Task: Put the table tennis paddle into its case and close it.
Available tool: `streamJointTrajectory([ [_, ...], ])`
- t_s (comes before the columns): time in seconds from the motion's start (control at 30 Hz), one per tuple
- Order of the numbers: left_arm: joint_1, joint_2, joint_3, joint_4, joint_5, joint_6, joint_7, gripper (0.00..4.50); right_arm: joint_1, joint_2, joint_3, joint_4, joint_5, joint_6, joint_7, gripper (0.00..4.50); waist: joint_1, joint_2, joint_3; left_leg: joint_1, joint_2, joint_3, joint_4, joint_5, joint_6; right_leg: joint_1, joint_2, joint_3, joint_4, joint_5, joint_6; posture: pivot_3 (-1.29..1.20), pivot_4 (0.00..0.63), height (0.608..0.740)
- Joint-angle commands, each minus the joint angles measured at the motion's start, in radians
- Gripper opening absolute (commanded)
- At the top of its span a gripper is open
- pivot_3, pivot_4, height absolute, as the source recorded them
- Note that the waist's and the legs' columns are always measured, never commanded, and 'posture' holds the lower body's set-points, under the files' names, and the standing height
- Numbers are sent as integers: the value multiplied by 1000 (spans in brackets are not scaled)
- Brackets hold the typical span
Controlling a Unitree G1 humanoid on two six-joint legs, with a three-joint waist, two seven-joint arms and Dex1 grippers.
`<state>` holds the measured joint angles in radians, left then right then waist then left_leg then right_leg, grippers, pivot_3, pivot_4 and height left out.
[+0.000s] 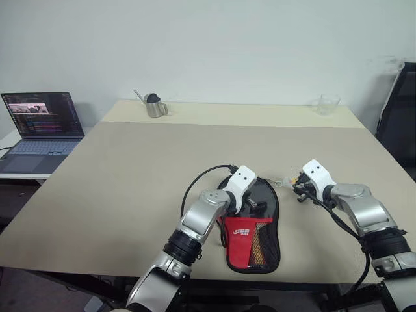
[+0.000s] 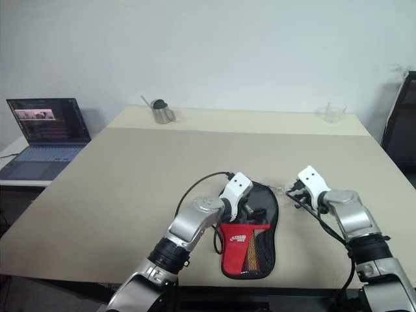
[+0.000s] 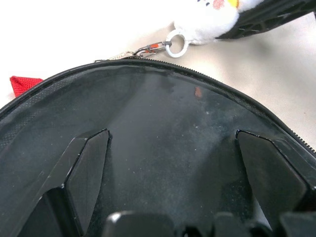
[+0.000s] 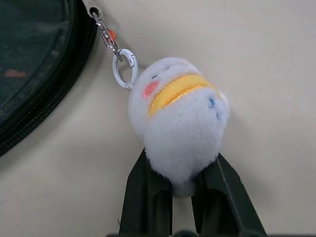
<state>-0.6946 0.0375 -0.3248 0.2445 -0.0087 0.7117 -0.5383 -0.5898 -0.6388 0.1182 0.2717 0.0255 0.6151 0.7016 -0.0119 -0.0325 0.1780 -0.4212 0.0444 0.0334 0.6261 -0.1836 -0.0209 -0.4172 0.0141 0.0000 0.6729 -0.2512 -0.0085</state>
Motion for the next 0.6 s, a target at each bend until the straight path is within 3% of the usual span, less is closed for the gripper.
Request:
streamJointTrajectory([
  [0.03,27,3,-20,41,-3,41,-14,4500,17,-51,-24,-28,-3,0,25,135,4,0,0,0,0,0,0,0,0,0,0,-1,0,0,0,0,150,740],
  [0.6,20,4,-21,52,-10,37,-24,4500,103,-187,-36,-126,54,-78,210,134,13,1,0,-1,0,-4,-1,-1,1,8,-1,-9,-10,0,0,0,150,740],
])
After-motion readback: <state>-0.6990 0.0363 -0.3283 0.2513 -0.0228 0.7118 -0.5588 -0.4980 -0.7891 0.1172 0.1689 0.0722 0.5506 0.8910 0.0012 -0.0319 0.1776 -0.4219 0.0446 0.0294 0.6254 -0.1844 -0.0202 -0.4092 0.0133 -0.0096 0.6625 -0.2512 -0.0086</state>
